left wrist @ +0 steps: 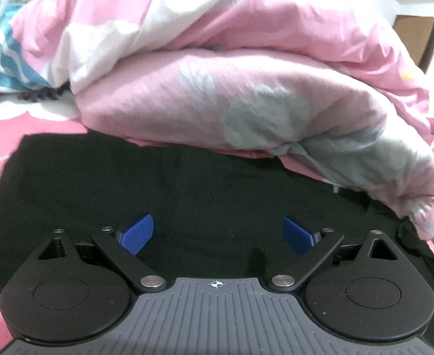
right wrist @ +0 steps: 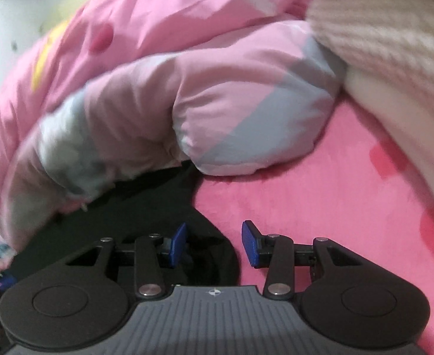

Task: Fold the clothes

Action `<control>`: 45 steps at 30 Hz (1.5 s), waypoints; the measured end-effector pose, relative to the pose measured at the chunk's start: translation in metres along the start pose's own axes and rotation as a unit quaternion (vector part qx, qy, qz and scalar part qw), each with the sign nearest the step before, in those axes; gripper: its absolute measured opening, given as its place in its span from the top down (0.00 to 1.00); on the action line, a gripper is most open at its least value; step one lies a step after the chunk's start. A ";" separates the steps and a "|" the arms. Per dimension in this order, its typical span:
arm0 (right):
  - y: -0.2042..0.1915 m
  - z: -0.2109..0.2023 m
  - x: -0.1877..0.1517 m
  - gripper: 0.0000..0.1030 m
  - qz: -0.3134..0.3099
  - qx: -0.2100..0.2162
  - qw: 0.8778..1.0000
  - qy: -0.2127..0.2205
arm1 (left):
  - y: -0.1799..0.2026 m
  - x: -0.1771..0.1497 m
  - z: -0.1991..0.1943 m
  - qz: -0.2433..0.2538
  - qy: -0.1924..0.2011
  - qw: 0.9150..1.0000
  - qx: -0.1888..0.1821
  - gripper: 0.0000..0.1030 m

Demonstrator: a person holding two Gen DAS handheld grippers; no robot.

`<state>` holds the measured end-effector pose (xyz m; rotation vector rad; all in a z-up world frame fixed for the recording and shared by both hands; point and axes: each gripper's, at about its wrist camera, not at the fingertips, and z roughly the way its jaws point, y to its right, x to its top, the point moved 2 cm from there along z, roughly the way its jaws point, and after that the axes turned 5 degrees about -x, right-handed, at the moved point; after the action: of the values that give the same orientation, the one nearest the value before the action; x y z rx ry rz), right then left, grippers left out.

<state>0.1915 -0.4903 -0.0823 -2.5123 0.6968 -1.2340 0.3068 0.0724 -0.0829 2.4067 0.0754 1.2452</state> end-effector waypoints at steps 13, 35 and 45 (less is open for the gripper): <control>0.011 0.003 -0.012 0.69 0.001 0.020 1.000 0.008 | 0.199 -0.024 0.101 0.057 -0.136 0.980 -0.134 0.18; -0.123 -0.025 -0.093 0.90 -0.507 -0.048 0.855 0.101 | 0.232 -0.047 0.151 0.044 -0.076 0.987 -0.137 0.65; -0.105 -0.043 -0.066 0.65 -0.393 0.085 0.914 0.059 | 0.223 -0.051 0.150 0.024 -0.057 0.986 -0.158 0.64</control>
<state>0.1544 -0.3674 -0.0560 -2.6448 -0.4646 -1.5908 0.3626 -0.1940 -0.1100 2.2078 -0.2016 1.0472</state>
